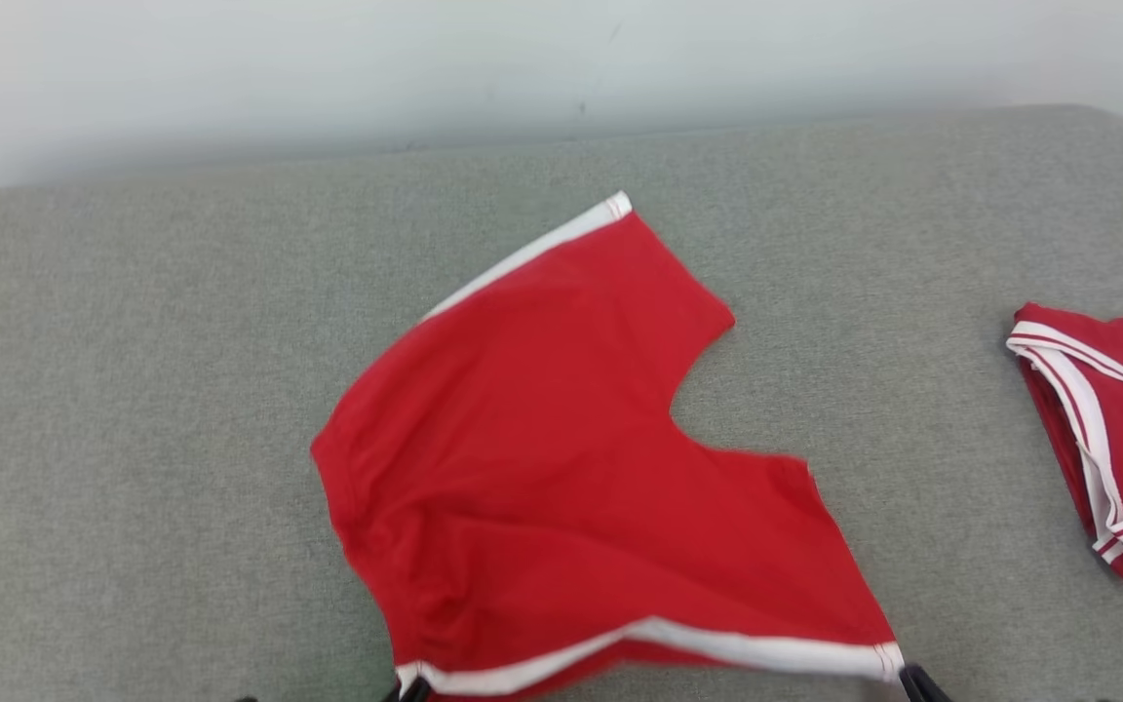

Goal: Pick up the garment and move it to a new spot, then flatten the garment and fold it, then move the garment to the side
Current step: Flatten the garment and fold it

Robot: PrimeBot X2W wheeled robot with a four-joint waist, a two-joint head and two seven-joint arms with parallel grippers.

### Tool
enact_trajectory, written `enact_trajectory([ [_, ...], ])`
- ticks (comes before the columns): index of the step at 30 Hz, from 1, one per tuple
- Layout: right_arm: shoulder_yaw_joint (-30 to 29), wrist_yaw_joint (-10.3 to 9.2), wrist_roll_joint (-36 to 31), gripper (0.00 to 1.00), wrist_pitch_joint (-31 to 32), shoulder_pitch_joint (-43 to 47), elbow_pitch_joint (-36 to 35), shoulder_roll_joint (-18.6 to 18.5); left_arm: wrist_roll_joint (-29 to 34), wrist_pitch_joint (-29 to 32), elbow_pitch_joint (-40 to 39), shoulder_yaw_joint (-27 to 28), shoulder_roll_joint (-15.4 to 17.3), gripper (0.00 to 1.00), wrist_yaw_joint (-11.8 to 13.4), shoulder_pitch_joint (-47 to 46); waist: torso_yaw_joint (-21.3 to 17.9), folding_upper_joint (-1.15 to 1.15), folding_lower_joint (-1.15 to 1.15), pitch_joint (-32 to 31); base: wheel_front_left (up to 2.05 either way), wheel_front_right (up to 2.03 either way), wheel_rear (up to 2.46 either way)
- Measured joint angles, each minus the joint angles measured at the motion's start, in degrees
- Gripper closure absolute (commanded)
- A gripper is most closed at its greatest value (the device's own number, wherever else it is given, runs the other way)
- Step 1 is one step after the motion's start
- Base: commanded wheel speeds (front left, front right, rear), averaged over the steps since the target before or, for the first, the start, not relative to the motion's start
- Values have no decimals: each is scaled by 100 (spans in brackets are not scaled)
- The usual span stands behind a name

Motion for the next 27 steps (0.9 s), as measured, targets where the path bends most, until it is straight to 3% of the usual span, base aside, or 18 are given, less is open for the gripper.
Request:
enact_trajectory([
  [7, -516, 1, -209, 100, 697, 616, -697, 180, -312, 617, -798, 90, 356, 100, 186, 656, -62, 0, 0, -107, 0, 0, 0],
  [12, -836, 0, -391, 100, 724, 492, -970, 342, -407, 651, -1154, 155, 348, 100, 268, 711, 23, 0, 1, -95, 0, 0, 0],
  [19, -914, 1, -557, 100, 693, -641, -873, 296, -487, 489, -1312, 288, 130, 100, 323, 289, 177, 1, 1, -3, 0, 0, 0],
  [27, -380, 0, -470, 100, 625, -2613, -25, -299, -505, 290, -1143, 474, -285, 100, 577, -606, 375, 1, 2, 326, 0, 0, 0],
])
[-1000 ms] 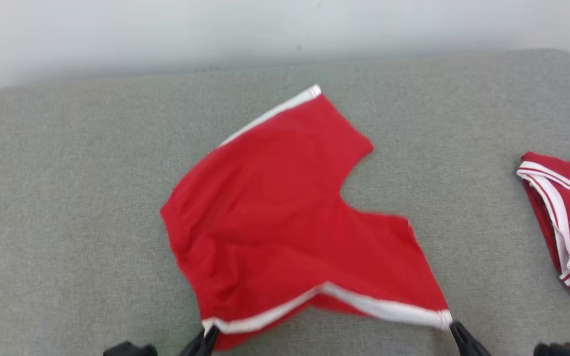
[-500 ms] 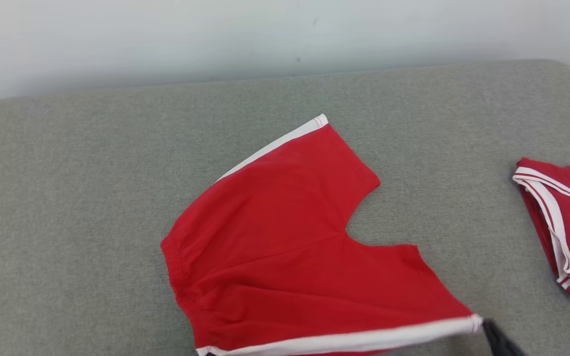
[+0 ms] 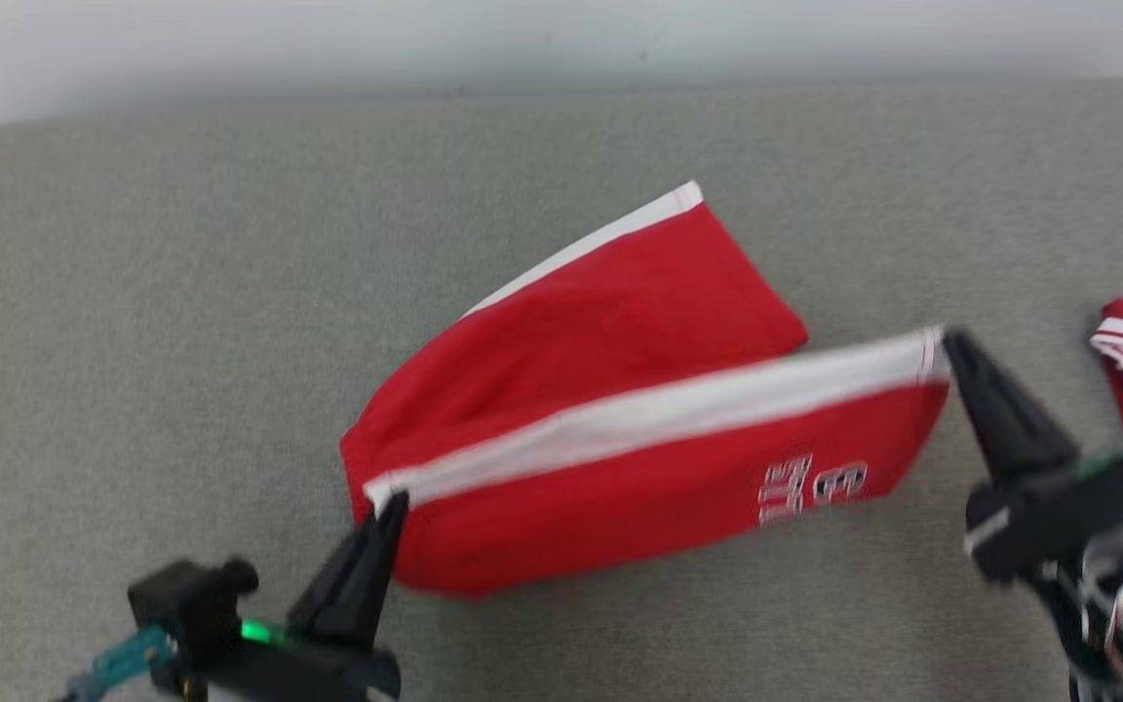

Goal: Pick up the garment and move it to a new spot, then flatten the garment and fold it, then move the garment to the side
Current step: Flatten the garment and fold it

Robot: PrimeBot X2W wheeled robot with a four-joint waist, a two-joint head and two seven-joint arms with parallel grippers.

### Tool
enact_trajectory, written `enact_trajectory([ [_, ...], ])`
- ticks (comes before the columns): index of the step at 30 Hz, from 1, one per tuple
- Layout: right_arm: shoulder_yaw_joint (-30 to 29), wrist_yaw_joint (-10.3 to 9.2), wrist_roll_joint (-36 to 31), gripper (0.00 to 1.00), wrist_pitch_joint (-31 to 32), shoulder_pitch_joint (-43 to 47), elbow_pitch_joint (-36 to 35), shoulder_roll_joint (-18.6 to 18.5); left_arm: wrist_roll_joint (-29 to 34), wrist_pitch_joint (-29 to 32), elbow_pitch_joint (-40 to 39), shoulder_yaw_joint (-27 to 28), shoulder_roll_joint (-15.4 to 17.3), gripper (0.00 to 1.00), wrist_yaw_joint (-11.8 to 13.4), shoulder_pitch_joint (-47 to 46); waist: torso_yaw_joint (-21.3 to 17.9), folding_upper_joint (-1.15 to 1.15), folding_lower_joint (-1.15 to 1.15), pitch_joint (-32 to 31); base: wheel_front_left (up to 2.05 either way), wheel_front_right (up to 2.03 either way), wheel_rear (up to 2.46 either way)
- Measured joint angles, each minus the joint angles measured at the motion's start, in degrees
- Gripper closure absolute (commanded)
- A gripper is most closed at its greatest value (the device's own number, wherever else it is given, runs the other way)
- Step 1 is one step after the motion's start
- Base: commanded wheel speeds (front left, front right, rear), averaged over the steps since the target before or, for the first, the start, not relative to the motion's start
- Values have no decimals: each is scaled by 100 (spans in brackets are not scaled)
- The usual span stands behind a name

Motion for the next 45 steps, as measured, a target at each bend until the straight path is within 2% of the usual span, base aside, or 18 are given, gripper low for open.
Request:
enact_trajectory([
  [5, 576, 0, 359, 100, -110, -1459, 827, -407, 20, -212, 493, -13, -420, 100, 51, -797, 220, 0, 0, 393, 0, 0, 0],
  [8, 776, -1, 450, 100, -183, -1915, 1155, -544, 21, -333, 680, -16, -534, 100, 60, -1018, 311, 1, 1, 525, 0, 0, 0],
  [17, 1934, -1, 912, 100, -575, -3558, 2557, -933, 25, -791, 1370, -218, -814, 100, -10, -1716, 789, 1, 1, 1036, 0, 0, 0],
  [29, 3231, -1, 1578, 100, -1272, -4713, 4129, -991, 23, -1263, 2058, -495, -934, 100, -9, -2258, 1215, 1, 0, 1438, 0, 0, 0],
  [30, 3448, -1, 1881, 35, -1533, -4816, 4439, -950, 34, -1370, 2189, -600, -945, 56, -2, -2310, 1220, 1, 0, 1429, 0, 0, 0],
  [31, 3501, -1, 1941, 0, -1571, -4819, 4504, -945, 59, -1391, 2214, -616, -946, 0, 4, -2311, 1206, 1, 0, 1415, 0, 0, 0],
  [36, 3624, -1, 2140, 0, -2002, -4794, 4645, -947, 237, -1584, 2196, -579, -902, 0, 211, -2276, 1101, 1, -1, 1312, 0, 0, 0],
  [40, 3534, -1, 2160, 0, -2342, -4602, 4659, -979, 579, -1785, 2012, -393, -780, 0, 575, -2109, 983, 1, -1, 1180, 0, 0, 0],
  [43, 3193, -1, 2028, 0, -2457, -4352, 4601, -960, 805, -1874, 1814, -208, -720, 0, 835, -1935, 884, 1, -1, 1052, 0, 0, 0],
  [45, 2767, -1, 1775, 0, -2473, -4134, 4444, -905, 935, -1904, 1667, -74, -645, 0, 955, -1829, 806, 0, -2, 963, 0, 0, 0],
])
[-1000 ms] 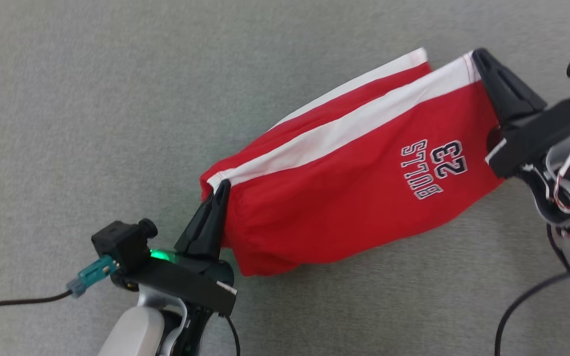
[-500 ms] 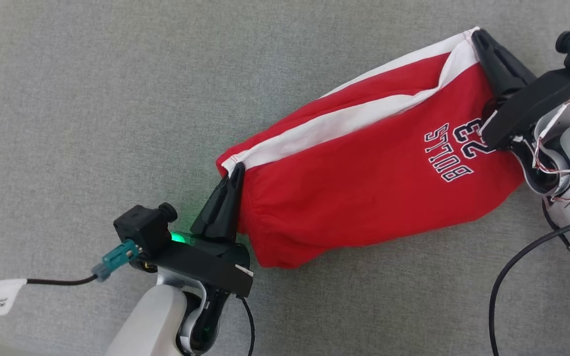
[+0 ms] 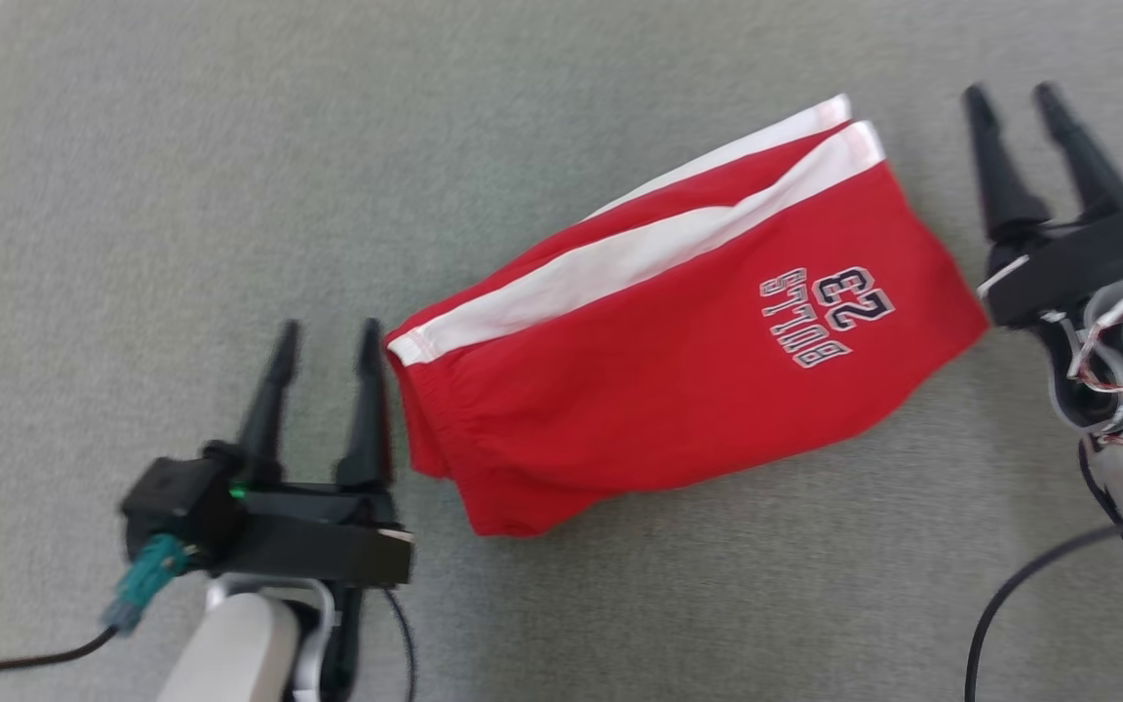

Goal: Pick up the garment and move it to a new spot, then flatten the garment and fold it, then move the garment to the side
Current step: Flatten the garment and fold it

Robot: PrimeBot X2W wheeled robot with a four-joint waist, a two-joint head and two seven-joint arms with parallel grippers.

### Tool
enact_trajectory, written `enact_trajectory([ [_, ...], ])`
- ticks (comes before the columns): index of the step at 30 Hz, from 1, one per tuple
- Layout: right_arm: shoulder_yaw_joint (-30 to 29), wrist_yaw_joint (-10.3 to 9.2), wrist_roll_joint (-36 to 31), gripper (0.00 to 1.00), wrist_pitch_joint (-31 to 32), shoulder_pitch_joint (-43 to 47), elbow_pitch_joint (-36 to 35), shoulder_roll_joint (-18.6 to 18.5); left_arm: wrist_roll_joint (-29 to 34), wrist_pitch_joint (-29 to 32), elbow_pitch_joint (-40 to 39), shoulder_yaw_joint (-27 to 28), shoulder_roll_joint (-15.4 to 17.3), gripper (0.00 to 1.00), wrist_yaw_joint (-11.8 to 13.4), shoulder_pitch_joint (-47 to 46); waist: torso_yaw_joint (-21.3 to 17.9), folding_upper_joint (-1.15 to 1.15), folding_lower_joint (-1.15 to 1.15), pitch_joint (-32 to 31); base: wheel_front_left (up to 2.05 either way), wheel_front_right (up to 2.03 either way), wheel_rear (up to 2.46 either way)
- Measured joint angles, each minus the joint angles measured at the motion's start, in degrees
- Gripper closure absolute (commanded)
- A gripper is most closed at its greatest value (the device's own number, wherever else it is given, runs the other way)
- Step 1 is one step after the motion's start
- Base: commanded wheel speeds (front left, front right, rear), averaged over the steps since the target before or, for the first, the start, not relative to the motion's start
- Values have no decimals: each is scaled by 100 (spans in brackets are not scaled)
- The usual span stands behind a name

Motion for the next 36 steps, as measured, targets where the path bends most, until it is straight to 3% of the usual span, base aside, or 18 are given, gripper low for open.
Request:
enact_trajectory([
  [5, -1355, 1, -1133, 0, -22, 922, -894, 365, 403, -20, -322, 260, 120, 0, 115, 118, -199, -1, 0, -230, 0, 0, 0],
  [11, -2218, 0, -2421, 0, -21, 2310, -1922, 920, 850, -35, -292, 482, 207, 0, -65, 250, -402, -1, -1, -534, 0, 0, 0],
  [16, -2472, 0, -3071, 0, -21, 3265, -2387, 1306, 1265, -35, -25, 526, 316, 0, -141, 578, -560, -1, 0, -808, 0, 0, 0],
  [21, -2654, 0, -3309, 0, 41, 3915, -2722, 1544, 1414, -35, 64, 509, 360, 0, -157, 1015, -703, -1, -1, -1104, 0, 0, 0],
  [36, -2951, 0, -3635, 0, 615, 4760, -3500, 1723, 1435, -35, 87, 490, 383, 0, -165, 1471, -795, -1, 0, -1621, 0, 0, 0],
])
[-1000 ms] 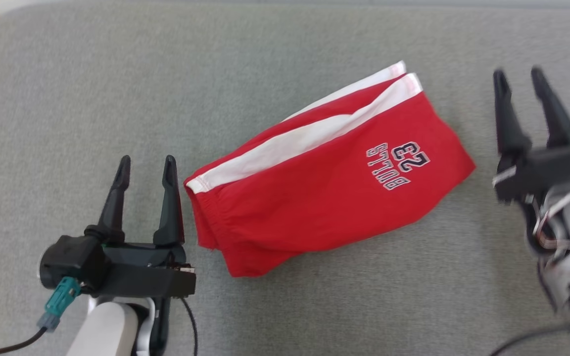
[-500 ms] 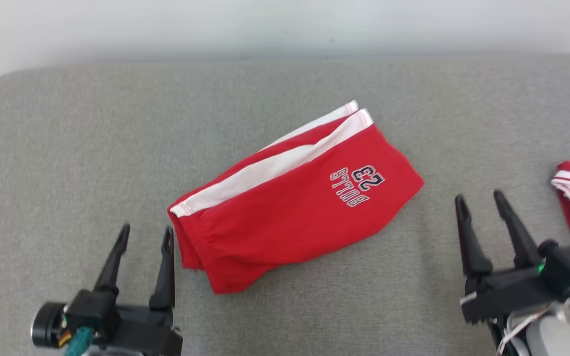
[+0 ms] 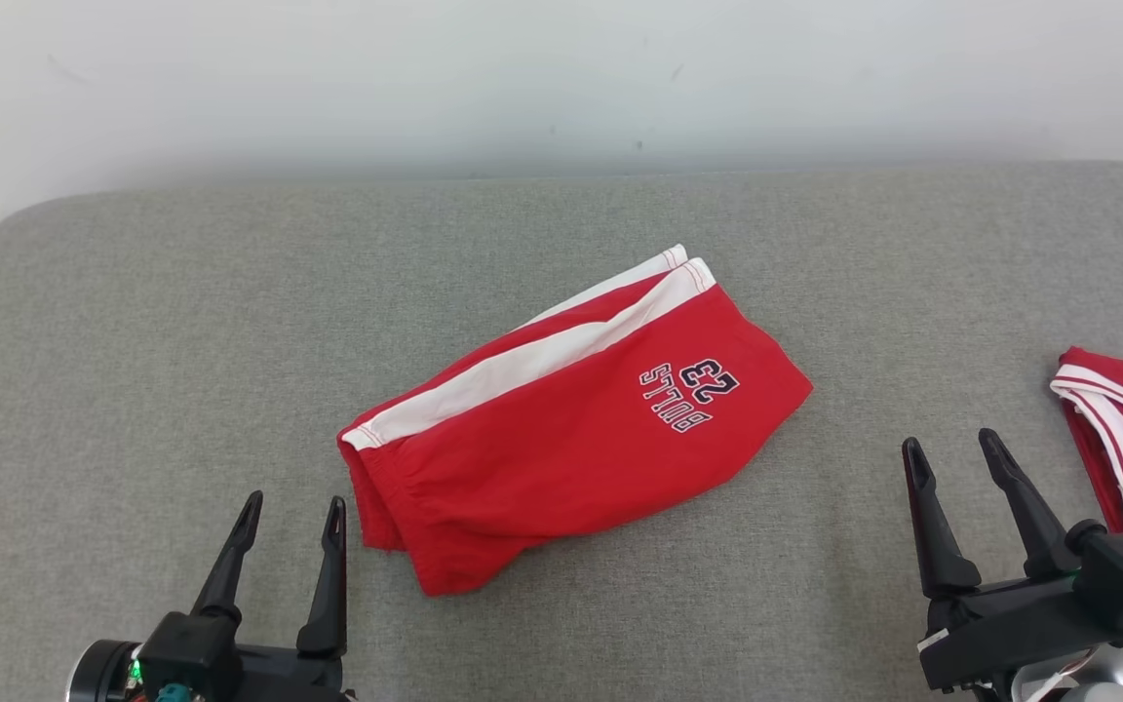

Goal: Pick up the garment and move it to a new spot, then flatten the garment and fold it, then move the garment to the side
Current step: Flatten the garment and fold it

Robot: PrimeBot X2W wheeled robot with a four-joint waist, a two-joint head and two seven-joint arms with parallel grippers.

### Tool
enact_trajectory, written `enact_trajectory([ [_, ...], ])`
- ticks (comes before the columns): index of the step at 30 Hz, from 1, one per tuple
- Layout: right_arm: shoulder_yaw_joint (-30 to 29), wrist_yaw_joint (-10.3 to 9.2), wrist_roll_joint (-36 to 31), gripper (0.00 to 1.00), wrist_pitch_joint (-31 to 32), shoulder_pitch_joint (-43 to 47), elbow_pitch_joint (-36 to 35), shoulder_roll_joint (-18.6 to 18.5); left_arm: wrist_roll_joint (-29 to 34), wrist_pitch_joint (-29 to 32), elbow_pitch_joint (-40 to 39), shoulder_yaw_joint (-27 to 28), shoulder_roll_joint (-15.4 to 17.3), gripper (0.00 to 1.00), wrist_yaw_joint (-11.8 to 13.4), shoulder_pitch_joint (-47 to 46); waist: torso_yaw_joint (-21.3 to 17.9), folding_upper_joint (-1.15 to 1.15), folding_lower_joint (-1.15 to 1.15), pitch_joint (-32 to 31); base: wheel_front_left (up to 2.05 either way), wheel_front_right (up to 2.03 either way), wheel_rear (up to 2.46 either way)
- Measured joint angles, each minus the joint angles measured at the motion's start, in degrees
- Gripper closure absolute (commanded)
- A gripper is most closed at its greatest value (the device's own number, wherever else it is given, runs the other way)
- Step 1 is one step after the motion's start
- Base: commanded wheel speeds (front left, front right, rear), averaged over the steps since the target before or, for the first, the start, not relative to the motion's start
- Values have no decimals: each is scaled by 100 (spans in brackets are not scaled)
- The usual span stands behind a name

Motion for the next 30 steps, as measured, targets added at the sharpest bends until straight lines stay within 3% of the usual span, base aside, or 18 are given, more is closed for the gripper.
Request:
enact_trajectory([
  [5, -92, 0, 66, 0, 81, -87, 60, -41, -1, 0, 14, -71, -44, 0, -43, -65, 104, 0, 0, 51, 0, 0, 0],
  [12, -56, 0, 341, 0, 146, -745, 800, -277, 20, 0, -7, -203, -162, 0, -91, -233, 274, 1, 0, 193, 0, 0, 0],
  [21, 670, 0, 786, 0, 67, -2127, 2507, -645, 83, 0, -21, -435, -411, 0, -193, -570, 638, 1, 1, 592, 0, 0, 0],
  [30, 1377, 0, 1212, 0, -40, -3128, 4147, -693, 179, 0, 0, -588, -564, 0, -296, -797, 1012, 1, 1, 999, 0, 0, 0],
])
